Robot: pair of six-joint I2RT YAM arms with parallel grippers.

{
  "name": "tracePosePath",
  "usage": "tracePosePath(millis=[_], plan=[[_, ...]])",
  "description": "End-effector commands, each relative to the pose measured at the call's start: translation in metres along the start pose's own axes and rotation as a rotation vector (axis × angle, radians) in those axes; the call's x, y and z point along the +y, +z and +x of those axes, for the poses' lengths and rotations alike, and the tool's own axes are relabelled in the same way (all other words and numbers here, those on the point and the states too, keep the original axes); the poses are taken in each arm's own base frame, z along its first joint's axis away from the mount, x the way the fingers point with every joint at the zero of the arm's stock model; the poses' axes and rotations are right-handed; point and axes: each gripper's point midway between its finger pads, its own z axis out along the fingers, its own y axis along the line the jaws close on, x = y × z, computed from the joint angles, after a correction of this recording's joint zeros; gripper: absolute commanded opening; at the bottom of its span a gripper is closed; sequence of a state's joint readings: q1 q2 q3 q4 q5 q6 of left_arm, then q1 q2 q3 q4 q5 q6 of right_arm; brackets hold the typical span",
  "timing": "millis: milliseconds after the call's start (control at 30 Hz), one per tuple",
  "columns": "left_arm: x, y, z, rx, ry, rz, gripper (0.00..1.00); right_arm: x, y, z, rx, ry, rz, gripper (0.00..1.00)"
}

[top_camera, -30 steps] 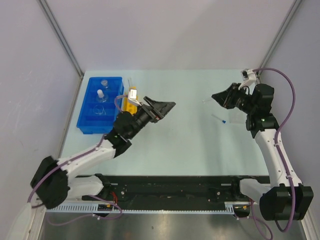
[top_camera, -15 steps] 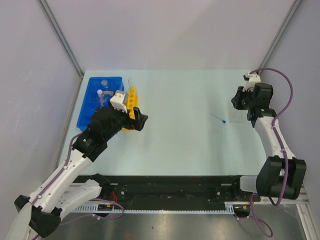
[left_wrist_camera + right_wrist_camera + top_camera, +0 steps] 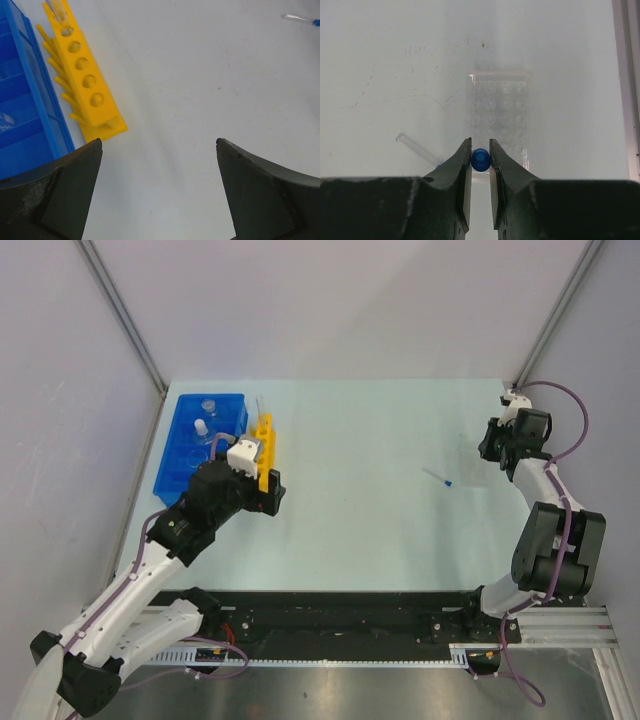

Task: Organize the chemistry lab equipment

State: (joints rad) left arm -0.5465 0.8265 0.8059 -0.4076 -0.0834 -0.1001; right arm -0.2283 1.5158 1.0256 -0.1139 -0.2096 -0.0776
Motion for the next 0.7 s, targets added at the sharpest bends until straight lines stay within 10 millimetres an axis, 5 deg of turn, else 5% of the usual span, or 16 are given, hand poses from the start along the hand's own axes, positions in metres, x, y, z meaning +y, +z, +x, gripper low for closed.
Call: tracePosePath(millis=[0, 667], plan=[[0.006, 0.0, -0.002, -0.005, 0.06, -0.013, 1.0, -0.007, 0.011, -0.032, -0.089, 0.006, 0.008, 0.17], [0.003, 0.003, 0.003, 0.017, 0.062, 0.003, 1.0, -0.02, 0.038, -0.016, -0.039, 0.019, 0.044, 0.18]])
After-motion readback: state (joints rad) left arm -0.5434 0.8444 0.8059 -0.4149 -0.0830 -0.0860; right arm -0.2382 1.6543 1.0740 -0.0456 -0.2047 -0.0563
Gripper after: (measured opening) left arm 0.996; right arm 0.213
